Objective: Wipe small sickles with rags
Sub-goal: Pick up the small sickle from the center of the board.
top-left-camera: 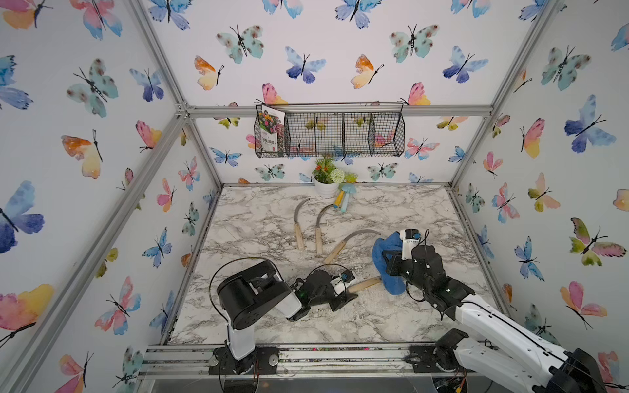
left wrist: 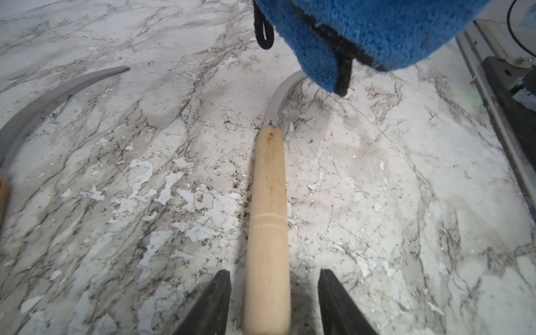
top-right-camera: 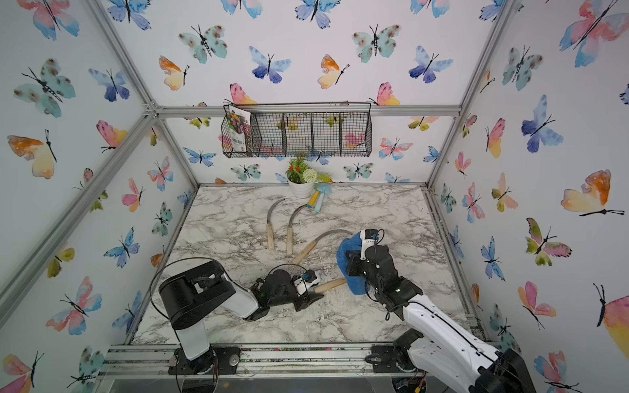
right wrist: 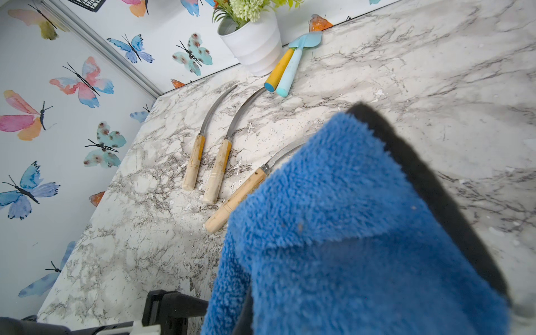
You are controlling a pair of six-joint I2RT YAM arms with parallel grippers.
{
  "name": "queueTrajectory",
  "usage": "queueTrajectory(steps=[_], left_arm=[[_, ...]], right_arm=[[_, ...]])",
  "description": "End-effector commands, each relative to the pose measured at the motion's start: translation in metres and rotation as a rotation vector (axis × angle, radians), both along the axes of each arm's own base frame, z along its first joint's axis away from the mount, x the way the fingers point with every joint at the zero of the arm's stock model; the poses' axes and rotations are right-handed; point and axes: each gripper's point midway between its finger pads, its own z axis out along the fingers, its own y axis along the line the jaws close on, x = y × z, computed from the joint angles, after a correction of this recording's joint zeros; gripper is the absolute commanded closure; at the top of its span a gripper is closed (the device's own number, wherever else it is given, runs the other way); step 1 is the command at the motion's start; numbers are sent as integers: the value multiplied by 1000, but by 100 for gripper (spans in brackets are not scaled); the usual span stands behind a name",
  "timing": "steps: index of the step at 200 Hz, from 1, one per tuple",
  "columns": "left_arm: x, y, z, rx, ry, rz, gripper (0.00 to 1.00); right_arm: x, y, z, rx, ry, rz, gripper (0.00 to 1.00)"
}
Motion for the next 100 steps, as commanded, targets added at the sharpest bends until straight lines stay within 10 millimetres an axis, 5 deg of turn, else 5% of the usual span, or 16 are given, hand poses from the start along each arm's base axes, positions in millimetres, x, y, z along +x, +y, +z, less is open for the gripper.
queueTrajectory(steps=[1,59,82,100], left_arm=[[-8,-1,2,-25,9,-31,49],[-2,-5,-8,-8,26,-14,69],[2,-7,-5,-10,18,-4,95],[5,-6,0,-5,1,9,100]], right_arm=[[-1,-1,-3,3,5,-7,98],[-3,-2,-4,3,6,-9,98],[-4,-4,-5,-2,8,-11,98],[-3,-6,-5,-9,8,-24,98]])
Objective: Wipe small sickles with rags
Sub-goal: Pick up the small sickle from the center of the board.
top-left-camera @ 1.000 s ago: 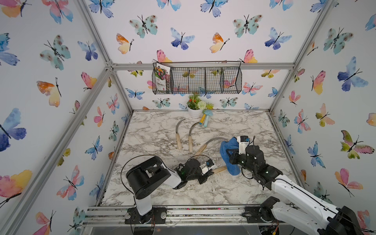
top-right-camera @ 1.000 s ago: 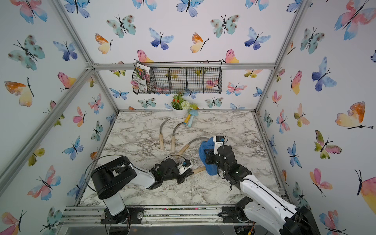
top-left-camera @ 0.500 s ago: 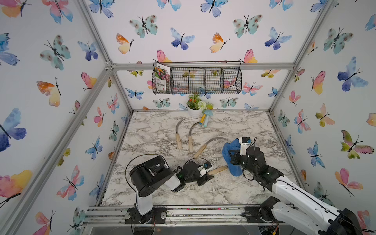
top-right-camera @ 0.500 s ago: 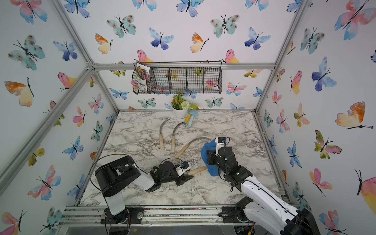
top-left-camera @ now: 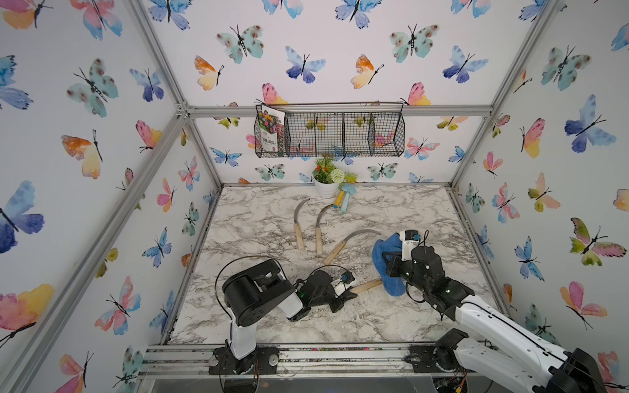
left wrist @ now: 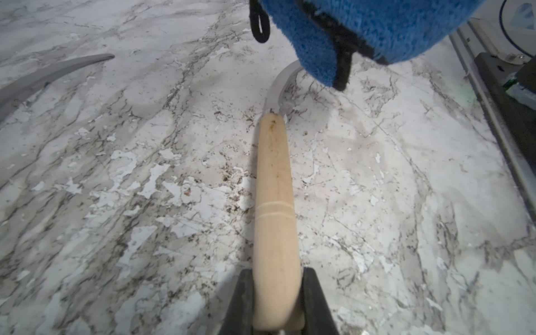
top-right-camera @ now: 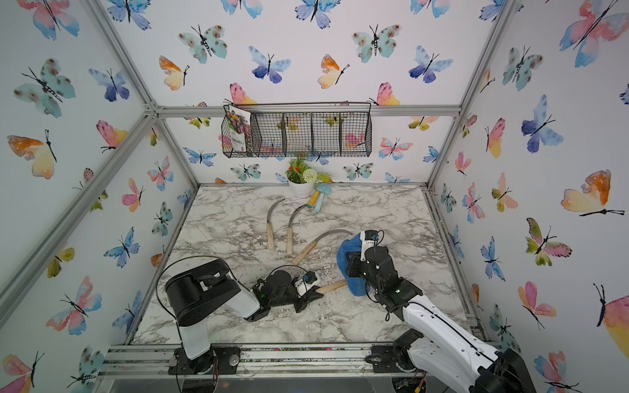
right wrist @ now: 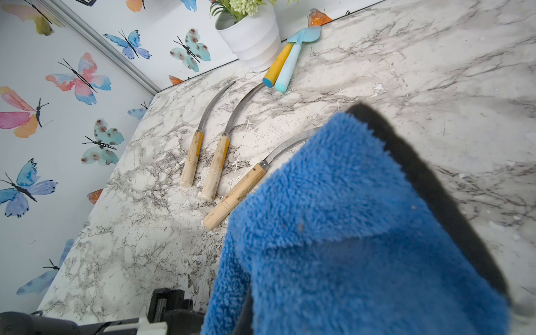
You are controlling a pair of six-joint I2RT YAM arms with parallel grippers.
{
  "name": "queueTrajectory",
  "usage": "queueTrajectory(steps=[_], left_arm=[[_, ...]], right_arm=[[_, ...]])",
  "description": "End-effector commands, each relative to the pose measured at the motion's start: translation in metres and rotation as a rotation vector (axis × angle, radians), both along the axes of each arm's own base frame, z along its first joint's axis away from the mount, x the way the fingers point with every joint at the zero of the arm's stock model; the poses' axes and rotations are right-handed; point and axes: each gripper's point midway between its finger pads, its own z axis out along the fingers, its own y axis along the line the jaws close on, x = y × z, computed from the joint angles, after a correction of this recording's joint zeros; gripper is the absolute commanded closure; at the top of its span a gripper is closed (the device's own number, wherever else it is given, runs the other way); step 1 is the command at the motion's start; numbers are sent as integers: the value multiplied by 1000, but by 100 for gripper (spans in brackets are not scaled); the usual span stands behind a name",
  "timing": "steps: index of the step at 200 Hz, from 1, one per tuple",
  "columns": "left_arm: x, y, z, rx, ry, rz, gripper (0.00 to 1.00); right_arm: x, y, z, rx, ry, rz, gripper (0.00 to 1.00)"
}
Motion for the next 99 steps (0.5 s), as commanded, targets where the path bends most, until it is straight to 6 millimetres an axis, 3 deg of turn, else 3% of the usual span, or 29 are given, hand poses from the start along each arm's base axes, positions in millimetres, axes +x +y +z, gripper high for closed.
queueTrajectory(steps=[1,32,60,74,99], left_arm=[[4,-2,7,-2,-20,11,100],[4,0,38,-9,-68,-5,100],[8,-4,70,-5,-132,-17,100],[17,-3,79,-2,-173,18,100],[14,0,91,-26,-267,-14,100]], right_arm=[[-2,-5,-2,-8,2,-22,98],[4,-9,-14,-79,56,-46,98],[6,8,-31,-99,105,10,98],[6,17,-39,-124,116,18,98],[5,30,-53,-157,147,38,98]])
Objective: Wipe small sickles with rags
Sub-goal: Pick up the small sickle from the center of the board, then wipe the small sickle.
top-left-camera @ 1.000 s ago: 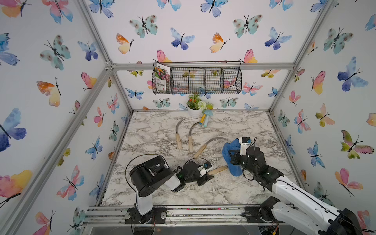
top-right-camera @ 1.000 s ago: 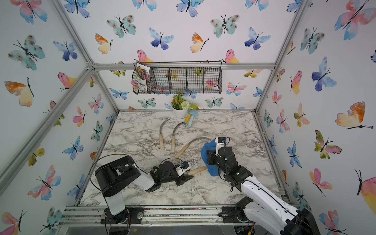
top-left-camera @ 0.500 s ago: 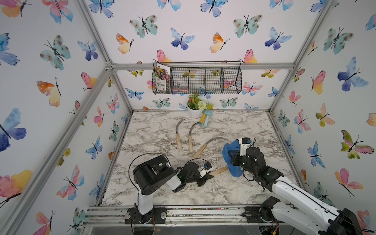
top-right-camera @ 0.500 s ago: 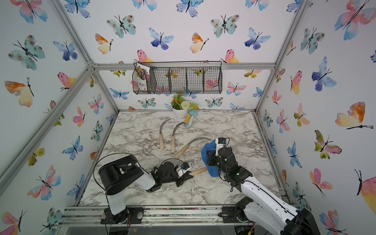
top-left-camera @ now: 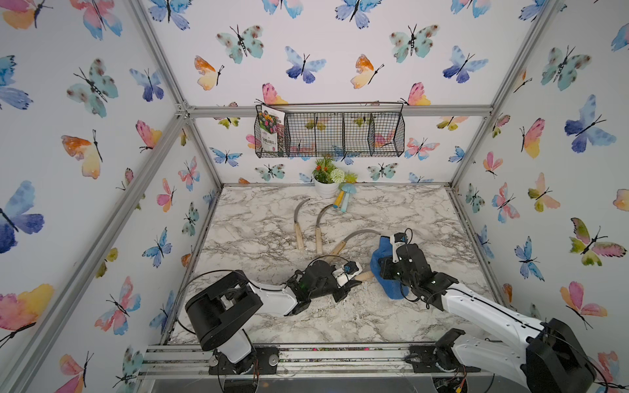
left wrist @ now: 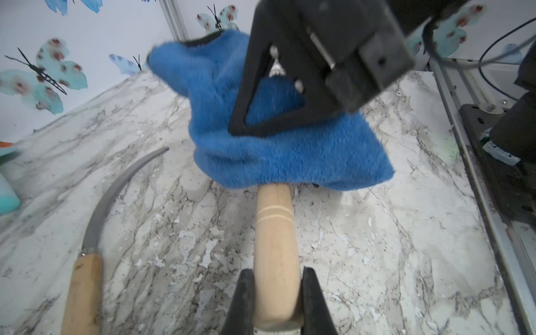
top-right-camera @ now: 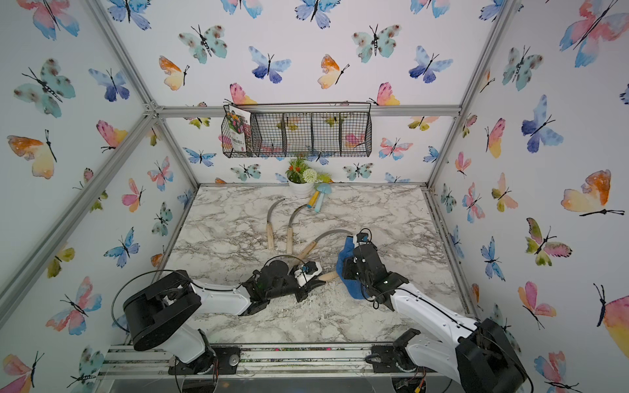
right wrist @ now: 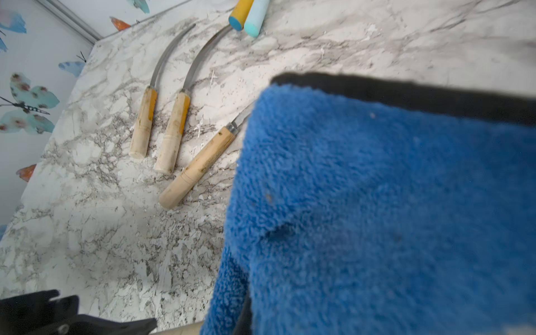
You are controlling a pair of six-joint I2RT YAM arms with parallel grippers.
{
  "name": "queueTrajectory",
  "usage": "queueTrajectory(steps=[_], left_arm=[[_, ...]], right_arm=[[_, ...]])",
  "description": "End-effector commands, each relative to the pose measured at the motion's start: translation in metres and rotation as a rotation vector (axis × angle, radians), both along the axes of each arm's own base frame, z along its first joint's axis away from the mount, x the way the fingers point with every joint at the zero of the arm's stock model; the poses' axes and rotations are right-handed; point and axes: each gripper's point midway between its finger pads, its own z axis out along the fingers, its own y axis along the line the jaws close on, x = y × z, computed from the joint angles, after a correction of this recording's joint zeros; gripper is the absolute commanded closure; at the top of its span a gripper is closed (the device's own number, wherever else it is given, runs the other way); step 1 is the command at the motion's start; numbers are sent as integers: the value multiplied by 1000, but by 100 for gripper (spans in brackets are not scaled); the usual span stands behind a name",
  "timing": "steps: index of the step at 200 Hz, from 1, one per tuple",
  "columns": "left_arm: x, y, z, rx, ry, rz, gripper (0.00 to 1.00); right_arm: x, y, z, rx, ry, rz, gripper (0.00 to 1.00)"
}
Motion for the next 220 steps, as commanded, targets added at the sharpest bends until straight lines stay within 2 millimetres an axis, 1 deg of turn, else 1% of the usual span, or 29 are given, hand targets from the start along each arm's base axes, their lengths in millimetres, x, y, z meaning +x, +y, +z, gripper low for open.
queueTrajectory(steps=[1,14,25,40,53,68,77,93,105,117,129,134,149,158,171,187,195,208,220], left_arm=[[-1,7,7,15,-105,-10,100],[-2,16,14,-15,-147,9,100],[0,18,20,-23,-147,25,100],[10,14,28,-10,-94,58,100],[9,7,35,0,-42,17,100],[2,5,34,-13,-28,-26,100],[0,7,28,-14,-24,-26,100],[6,13,21,7,-32,21,100],[11,19,21,9,-51,63,100],[12,21,22,4,-55,69,100],[10,20,23,5,-50,58,100],[10,20,24,3,-50,56,100],[11,22,26,-3,-54,66,100],[12,24,28,-8,-60,78,100],[11,27,31,-18,-71,84,100],[8,28,34,-32,-76,80,100],[8,29,36,-36,-78,81,100],[7,29,37,-40,-81,78,100],[6,28,37,-41,-78,71,100]], right_arm=[[5,14,2,-8,-11,9,98],[4,16,-5,-19,3,6,98],[2,18,-9,-17,10,9,98],[0,26,-10,-10,20,33,98],[-4,37,-7,4,21,70,98],[-14,55,2,46,5,132,98],[-20,63,7,70,-2,168,98],[-32,76,15,114,-9,224,98],[-40,85,20,174,-10,279,98],[-48,95,22,228,-2,339,98],[-51,97,16,234,14,355,98],[-50,95,12,220,20,342,98],[-42,80,-6,145,18,265,98],[-34,65,-15,94,7,198,98],[-21,37,-29,23,23,97,98],[-7,5,-42,22,55,17,98],[-2,-7,-47,20,68,-12,98],[3,-17,-50,-20,70,-51,98],[4,-12,-49,-29,88,-28,98]])
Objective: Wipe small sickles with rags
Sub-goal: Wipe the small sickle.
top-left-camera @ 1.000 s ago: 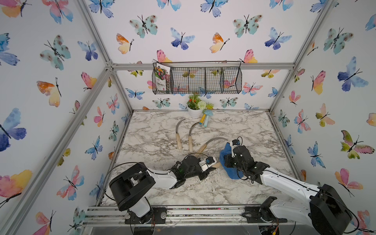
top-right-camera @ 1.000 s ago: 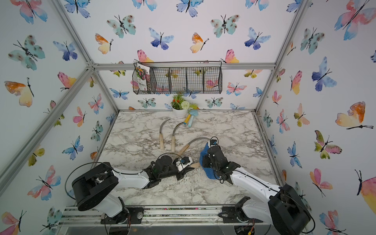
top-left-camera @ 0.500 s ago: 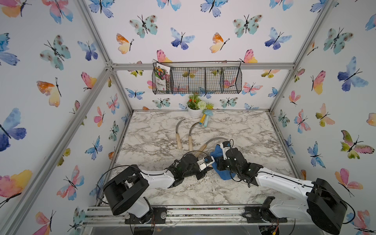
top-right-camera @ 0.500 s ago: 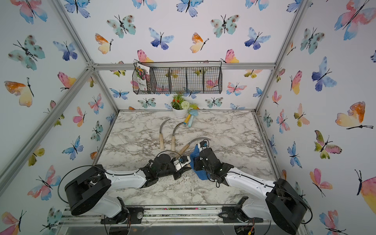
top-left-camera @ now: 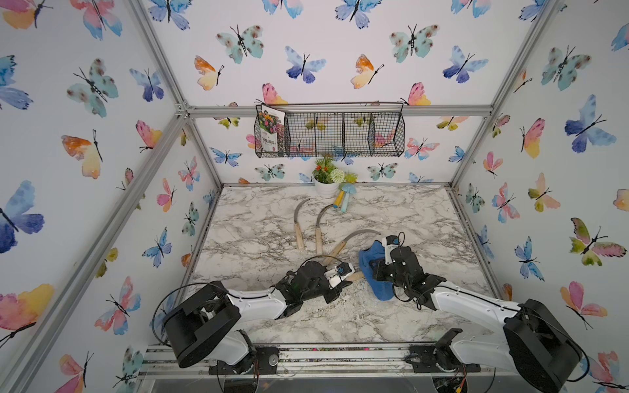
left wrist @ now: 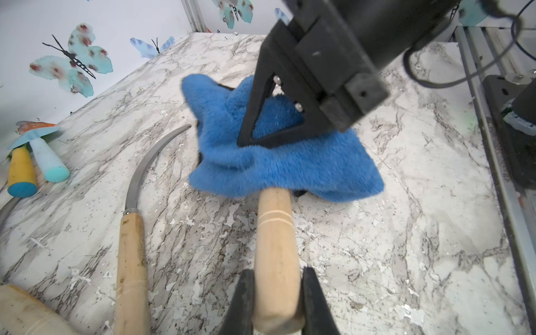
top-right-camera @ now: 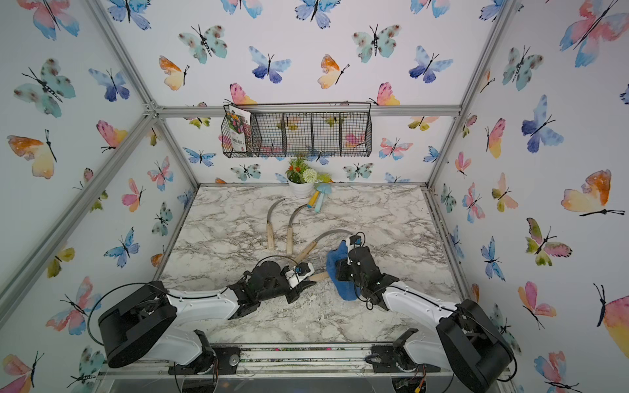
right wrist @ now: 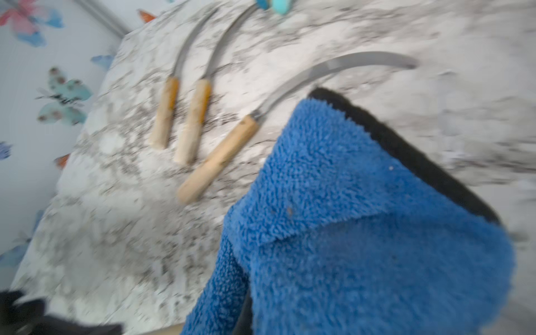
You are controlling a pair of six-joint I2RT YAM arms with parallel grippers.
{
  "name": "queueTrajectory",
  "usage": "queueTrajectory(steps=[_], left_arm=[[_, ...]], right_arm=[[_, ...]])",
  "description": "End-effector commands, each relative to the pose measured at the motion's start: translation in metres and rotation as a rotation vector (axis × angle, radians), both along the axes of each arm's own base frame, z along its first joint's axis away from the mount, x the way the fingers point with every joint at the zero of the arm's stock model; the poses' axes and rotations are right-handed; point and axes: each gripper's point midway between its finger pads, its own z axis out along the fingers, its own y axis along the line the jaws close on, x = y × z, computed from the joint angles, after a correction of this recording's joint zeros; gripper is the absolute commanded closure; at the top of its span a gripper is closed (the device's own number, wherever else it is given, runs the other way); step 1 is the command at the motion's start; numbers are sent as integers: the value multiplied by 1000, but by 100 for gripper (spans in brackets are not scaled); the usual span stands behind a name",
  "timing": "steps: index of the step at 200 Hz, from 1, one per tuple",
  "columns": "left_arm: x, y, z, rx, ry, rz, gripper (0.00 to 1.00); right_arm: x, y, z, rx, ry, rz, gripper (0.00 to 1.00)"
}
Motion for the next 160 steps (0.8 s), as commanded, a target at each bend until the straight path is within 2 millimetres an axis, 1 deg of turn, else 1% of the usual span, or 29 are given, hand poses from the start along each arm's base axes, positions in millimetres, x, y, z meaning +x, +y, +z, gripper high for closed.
queueTrajectory(steps=[1,13,30,46,60,81,104,117,130,142,160], left_arm=[[7,-5,35,-101,-76,9,100],[8,-6,35,-98,-73,10,100],[9,-6,34,-93,-72,14,100],[10,-6,34,-93,-76,22,100],[12,-6,35,-93,-75,31,100],[13,-5,36,-96,-75,42,100],[14,-4,36,-98,-76,49,100],[14,-4,36,-98,-74,46,100],[13,-3,37,-100,-73,47,100],[12,-3,36,-100,-72,45,100],[12,-2,37,-102,-74,47,100]], right_arm=[[-8,-8,-20,-86,70,12,98],[-9,4,-15,-59,69,53,98],[-15,25,0,-81,22,94,98],[-28,47,11,-88,1,151,98],[-41,67,21,-49,-15,219,98],[-57,84,33,-12,-38,275,98],[-72,97,38,73,-36,365,98],[-74,98,37,85,-39,374,98],[-70,90,30,45,-34,331,98],[-61,73,21,-24,-46,256,98],[-45,40,7,-90,-34,147,98]])
